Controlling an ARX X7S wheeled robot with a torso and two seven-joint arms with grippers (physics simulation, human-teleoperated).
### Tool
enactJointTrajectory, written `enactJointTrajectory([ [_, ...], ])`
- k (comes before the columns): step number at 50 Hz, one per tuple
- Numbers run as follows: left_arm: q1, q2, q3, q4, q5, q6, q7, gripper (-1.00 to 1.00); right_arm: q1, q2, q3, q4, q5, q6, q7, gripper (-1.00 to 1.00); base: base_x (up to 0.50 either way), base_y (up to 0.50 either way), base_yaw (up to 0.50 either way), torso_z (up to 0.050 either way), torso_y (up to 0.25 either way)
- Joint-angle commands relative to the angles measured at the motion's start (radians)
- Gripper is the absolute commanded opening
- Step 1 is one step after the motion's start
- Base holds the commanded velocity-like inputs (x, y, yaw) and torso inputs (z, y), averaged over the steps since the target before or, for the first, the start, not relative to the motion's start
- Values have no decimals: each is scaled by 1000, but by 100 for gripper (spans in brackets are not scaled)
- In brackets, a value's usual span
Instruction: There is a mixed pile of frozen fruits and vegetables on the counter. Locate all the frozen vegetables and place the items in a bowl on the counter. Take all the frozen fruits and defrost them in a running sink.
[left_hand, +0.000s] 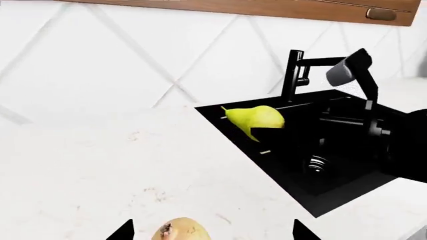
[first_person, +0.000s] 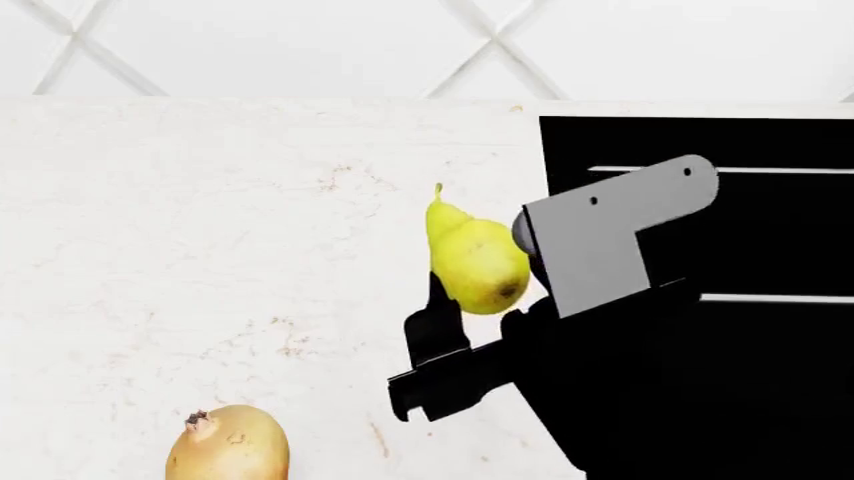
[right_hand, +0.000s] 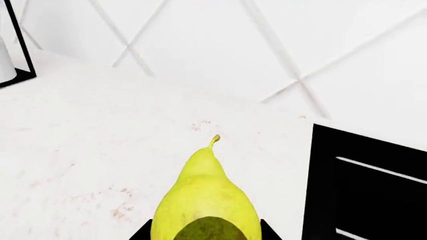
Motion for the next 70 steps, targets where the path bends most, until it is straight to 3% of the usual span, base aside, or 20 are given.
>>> enactJointTrajectory([
  [1, 37, 159, 34, -4, -4, -178, -56, 100, -91, 72, 77, -127, 20, -25, 13, -100, 0, 0, 0, 0, 0],
  [17, -38, 217, 121, -121, 155, -250, -51, 100, -243, 136, 116, -247, 30, -100, 44, -100, 0, 0, 0, 0, 0],
  [26, 3, 293, 104, -160, 280, -362, 9, 100, -247, 158, 139, -268, 53, -113, 62, -100, 0, 0, 0, 0, 0],
  [33, 23, 357, 60, -203, 427, -464, 140, 100, -252, 178, 155, -294, 58, -119, 84, -100, 0, 0, 0, 0, 0],
  [48, 103, 381, 155, -170, 899, -434, 542, 100, -239, 197, 184, -318, 85, -133, 110, -100, 0, 0, 0, 0, 0],
  [70, 162, 338, 351, -209, 1267, -289, 758, 100, -283, 210, 187, -336, 68, -153, 99, -100, 0, 0, 0, 0, 0],
])
